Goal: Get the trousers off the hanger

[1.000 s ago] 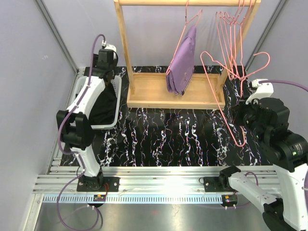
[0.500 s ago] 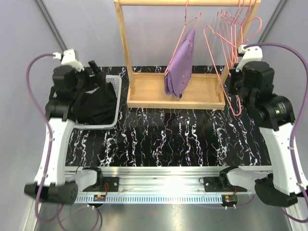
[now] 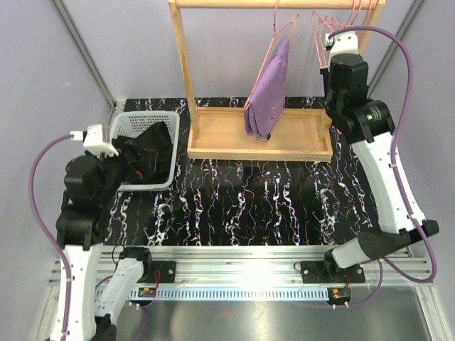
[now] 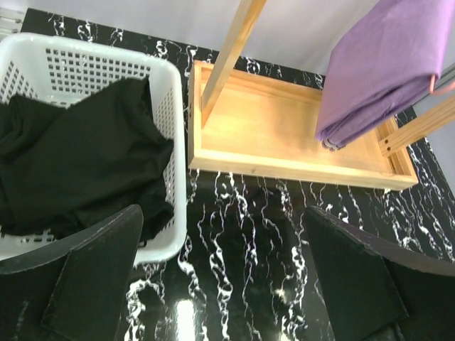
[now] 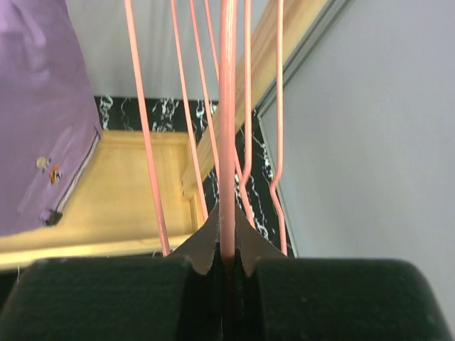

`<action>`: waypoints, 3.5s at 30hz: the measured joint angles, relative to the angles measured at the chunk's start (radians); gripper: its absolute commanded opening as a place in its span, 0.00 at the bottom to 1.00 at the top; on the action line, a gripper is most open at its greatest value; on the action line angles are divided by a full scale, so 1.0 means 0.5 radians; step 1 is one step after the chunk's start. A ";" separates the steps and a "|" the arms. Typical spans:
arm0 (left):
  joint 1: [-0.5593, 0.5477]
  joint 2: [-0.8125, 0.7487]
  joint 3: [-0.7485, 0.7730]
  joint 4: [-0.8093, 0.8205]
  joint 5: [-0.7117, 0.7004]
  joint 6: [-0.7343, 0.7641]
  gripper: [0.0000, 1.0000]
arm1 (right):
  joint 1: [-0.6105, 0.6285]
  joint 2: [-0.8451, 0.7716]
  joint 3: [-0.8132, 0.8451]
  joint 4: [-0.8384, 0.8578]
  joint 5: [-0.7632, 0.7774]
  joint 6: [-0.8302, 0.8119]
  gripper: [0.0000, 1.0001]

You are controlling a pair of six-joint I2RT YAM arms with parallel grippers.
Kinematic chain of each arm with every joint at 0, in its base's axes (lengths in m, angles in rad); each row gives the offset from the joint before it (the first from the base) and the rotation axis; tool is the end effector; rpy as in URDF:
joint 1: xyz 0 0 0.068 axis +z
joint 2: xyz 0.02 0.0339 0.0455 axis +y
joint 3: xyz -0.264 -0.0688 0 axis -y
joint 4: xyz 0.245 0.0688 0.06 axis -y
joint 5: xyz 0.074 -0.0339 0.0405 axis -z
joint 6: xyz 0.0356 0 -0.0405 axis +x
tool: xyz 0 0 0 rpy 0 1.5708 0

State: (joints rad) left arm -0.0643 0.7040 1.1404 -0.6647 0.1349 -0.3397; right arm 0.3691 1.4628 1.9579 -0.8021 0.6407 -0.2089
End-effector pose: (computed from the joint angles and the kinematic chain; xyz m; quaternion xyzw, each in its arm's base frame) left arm 0.1213 -0.0126 0.4176 -0.0657 0.7796 -0.1762 0.5973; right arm 0.2654 0.0799 0.5142 -0.0400 0.7871 -0.2084 0.5792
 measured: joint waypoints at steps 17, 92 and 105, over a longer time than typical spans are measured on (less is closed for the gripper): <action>-0.091 -0.462 -0.465 -0.092 -0.055 0.096 0.99 | -0.222 0.632 0.395 0.145 -0.027 0.008 0.00; -0.141 -0.405 -0.198 -0.458 0.114 0.037 0.99 | 0.340 1.135 1.154 -0.401 -0.326 0.840 0.46; -0.141 -0.405 -0.199 -0.459 0.137 0.044 0.99 | 0.198 0.752 0.794 -0.346 -0.540 0.770 0.13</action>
State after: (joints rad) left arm -0.1349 0.5014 1.0409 -0.8940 0.2031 -0.3176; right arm 0.4683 1.8385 2.3550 -0.9752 0.3706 0.1761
